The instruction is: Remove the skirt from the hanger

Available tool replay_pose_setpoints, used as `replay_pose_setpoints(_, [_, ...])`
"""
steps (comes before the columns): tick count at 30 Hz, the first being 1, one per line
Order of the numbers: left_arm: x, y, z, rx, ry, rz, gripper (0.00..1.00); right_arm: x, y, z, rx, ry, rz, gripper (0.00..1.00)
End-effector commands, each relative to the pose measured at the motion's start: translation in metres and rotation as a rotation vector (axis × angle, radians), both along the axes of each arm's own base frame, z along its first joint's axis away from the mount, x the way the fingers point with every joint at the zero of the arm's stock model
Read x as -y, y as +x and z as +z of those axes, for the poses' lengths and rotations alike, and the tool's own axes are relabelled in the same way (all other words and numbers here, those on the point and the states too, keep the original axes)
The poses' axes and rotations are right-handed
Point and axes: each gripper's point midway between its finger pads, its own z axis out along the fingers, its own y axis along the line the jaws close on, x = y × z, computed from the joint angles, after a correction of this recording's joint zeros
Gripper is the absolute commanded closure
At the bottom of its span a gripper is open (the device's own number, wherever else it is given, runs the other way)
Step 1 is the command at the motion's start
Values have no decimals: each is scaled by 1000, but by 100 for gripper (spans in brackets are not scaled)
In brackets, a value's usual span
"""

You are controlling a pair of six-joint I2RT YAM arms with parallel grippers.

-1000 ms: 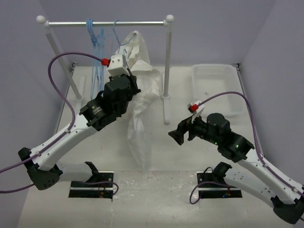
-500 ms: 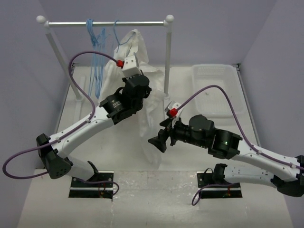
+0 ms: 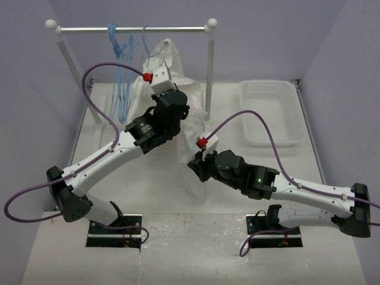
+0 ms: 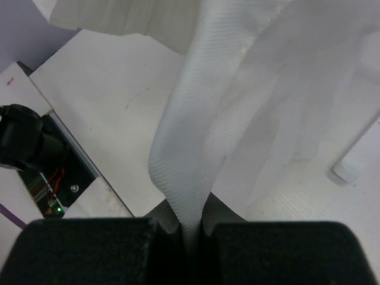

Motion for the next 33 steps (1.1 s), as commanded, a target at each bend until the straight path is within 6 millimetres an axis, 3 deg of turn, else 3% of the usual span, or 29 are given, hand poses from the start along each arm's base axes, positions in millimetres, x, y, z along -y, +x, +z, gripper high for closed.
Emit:
replay_pose_setpoints(1, [-6,9,61,133,-76,69,100,16,-3,-16,-48,69,-71,100])
replay_pose_setpoints(6, [-13,40,65,121,-74,104,100,38,-27,-99,-234,-43,-84,100])
replay_pose_setpoints(9, [-27,51,77,132,-80,161,100,38,-39,-129,-321,-45,-73,100])
replay_pose_setpoints(14, [-45,49,95,169,-106,203,100,36,-43,-152,-396,-107,-71,100])
replay_pose_setpoints(18, [-65,50,109,202,-128,254,100,46,-54,-197,-525,-213,-100,100])
replay_pose_setpoints(21, [-79,51,117,213,-142,306,100,50,-68,-218,-600,-246,-64,100])
replay_pose_setpoints(26, [-95,46,136,254,-176,356,100,58,-72,-228,-643,-331,-90,100])
replay_pose_setpoints(29, [-86,47,150,280,-173,275,100,59,-76,-226,-645,-293,-81,100])
replay_pose_setpoints(33, [-77,46,143,254,-149,206,100,55,-60,-209,-568,-281,-94,100])
